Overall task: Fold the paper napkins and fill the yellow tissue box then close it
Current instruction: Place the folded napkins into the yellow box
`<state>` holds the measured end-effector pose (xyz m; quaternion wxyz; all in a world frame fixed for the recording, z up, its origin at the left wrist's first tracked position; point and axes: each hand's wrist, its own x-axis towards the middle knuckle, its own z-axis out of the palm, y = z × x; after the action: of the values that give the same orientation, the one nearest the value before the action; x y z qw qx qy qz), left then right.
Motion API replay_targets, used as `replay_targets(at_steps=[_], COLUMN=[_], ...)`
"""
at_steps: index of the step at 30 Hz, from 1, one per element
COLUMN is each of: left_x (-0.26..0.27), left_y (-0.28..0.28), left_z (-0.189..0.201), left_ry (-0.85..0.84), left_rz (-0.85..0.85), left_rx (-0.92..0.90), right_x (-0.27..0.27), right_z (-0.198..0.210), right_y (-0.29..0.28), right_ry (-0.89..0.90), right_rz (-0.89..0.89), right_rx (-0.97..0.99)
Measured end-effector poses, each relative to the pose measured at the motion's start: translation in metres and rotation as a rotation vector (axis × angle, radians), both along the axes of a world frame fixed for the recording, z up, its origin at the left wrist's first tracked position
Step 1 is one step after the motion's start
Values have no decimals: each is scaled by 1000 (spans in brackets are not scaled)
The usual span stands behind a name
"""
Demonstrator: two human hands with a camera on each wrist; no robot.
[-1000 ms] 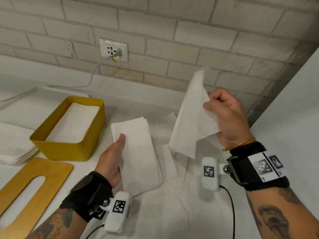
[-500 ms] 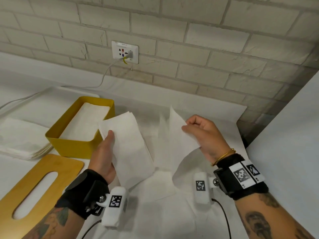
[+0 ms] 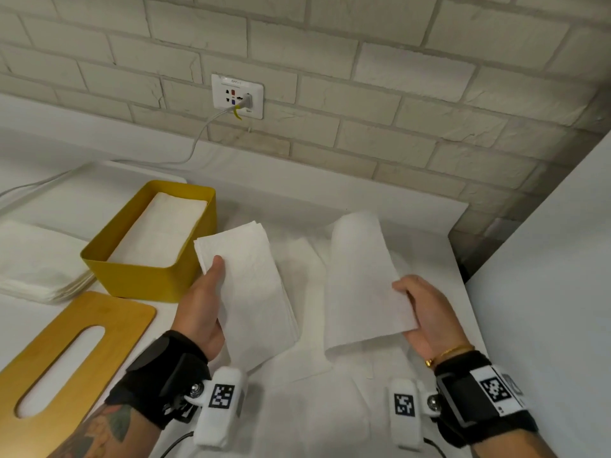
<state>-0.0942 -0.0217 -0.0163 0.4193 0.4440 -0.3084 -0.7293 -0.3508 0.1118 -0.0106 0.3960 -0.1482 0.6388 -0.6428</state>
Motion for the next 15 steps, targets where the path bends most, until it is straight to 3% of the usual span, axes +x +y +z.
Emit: replay_targets(at_steps=[8,15], left_x=[1,4], left_y=[2,5], left_z=[1,4], left_ry=[-12,-36], left_rz=[5,2], left_rx=[-2,-9], right_x=[26,16], right_z=[-19,-12], right_y=[19,-2], right_ry=[-73,-85], right_rz=[230,48], right_rx=[209,139])
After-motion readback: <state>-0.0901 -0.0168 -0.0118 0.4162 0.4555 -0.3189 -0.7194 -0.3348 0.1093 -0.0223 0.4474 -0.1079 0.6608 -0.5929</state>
